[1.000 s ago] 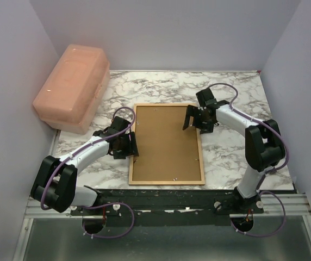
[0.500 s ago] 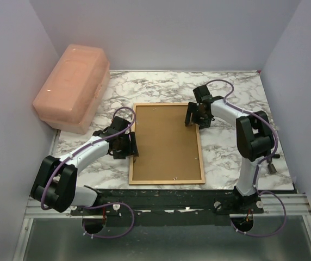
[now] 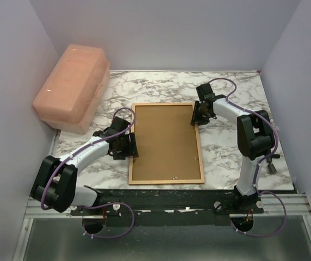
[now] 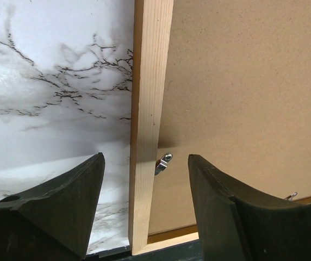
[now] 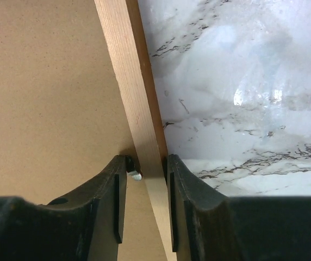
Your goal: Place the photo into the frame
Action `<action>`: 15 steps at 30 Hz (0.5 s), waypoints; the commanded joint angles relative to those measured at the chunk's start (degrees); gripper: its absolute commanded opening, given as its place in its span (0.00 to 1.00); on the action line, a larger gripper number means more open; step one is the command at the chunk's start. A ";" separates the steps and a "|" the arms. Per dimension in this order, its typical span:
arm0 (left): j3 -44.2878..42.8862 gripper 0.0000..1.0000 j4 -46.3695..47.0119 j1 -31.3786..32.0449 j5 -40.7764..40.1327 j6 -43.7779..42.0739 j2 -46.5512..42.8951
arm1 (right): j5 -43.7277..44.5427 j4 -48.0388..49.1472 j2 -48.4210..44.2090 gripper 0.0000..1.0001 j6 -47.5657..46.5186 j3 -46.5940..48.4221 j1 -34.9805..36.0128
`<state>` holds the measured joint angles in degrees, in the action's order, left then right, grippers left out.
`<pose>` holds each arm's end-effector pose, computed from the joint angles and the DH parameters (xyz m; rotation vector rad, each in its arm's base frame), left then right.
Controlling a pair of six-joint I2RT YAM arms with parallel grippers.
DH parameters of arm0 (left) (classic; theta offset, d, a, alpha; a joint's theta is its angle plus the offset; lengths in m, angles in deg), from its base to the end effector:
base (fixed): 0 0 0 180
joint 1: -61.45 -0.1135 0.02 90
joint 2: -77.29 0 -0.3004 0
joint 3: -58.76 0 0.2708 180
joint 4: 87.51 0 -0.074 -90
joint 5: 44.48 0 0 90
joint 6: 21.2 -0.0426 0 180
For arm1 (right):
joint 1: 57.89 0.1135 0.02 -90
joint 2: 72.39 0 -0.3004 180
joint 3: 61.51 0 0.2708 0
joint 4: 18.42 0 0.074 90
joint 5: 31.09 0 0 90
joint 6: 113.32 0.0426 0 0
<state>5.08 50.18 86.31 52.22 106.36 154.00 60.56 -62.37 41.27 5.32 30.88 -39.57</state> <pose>0.2236 -0.1091 0.1942 -0.2738 2.7844 -0.4569 0.4198 0.1377 0.1846 0.2538 2.7147 0.2026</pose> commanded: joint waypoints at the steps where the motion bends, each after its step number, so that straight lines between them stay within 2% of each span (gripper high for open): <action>1: 0.11 0.65 -0.69 -0.25 -0.28 -0.30 -1.66 | 2.29 -0.35 0.85 0.31 -1.36 -3.12 0.15; 7: -0.80 0.66 -1.08 -0.35 -0.45 -0.21 -4.42 | 5.16 -0.46 -0.26 0.16 -2.91 -4.62 0.22; 9: -0.86 0.66 -1.23 -0.34 -0.71 -0.21 -5.26 | 6.02 -0.69 -0.15 0.02 -3.90 -4.60 0.21; 15: -0.81 0.67 -2.50 -0.43 -2.31 -0.21 -6.52 | 9.23 -0.20 -2.57 0.01 -5.97 -6.90 0.21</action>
<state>5.06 49.56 86.25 52.11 106.36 148.88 62.89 -59.84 39.07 2.46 27.89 -39.46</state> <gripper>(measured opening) 0.667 0.322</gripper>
